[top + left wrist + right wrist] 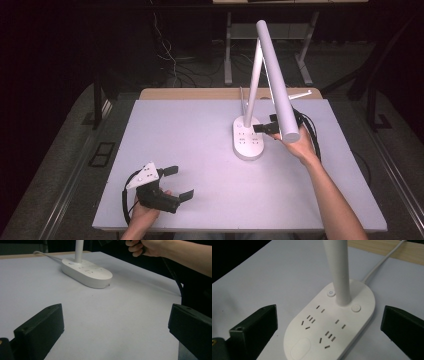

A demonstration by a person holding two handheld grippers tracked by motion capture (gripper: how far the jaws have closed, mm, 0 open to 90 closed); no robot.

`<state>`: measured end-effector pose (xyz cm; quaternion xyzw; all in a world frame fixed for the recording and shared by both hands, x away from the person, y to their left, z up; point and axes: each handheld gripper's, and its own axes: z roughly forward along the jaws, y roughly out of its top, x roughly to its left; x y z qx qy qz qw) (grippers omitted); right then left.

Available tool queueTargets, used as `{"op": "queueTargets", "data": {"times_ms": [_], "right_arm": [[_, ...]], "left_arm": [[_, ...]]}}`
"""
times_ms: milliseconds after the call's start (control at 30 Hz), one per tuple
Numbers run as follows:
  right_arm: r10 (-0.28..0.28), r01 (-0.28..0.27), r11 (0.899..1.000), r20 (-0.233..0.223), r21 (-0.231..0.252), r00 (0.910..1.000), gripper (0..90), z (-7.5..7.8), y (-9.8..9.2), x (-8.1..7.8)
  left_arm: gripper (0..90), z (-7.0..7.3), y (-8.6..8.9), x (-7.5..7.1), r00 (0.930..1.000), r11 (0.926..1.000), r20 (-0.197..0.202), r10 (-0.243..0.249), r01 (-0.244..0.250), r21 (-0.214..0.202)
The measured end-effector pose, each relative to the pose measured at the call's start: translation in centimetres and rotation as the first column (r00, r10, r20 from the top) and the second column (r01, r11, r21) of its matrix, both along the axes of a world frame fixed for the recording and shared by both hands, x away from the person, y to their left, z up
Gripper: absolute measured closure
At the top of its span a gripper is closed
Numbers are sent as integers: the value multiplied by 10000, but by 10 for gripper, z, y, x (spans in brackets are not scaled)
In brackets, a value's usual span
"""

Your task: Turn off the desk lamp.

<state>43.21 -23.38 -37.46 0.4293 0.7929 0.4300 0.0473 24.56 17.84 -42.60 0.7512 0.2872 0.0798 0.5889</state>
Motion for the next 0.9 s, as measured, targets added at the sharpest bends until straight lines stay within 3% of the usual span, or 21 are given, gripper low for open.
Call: {"op": "queueTargets", "data": {"times_ms": [33,167,200,267,400,567,900], "right_arm": [[16,-16,10000,-22,90,10000,71,-1,0,3],[-242,238,9989,81,402,9997,75,-6,-2,9],[-325,321,9979,59,560,9995,165,-10,-4,13],[-448,442,9969,76,648,9990,172,-14,-6,17],[-533,537,9952,-73,824,9986,279,-21,-11,22],[-571,586,9953,-217,765,9981,351,-26,-12,26],[-625,650,9944,-325,834,9975,583,-36,-15,33]], "left_arm": [[0,0,0,0,10000,10000,-4,-10,10,29],[0,0,-1,0,10000,10000,7,-49,49,62],[0,0,-1,0,10000,10000,0,-43,43,63],[0,0,-1,0,10000,10000,9,-31,31,31],[0,0,0,0,10000,10000,9,-12,12,-2],[0,0,0,0,10000,10000,-6,1,-1,-5],[0,0,1,0,10000,10000,-32,12,-12,24]]}}
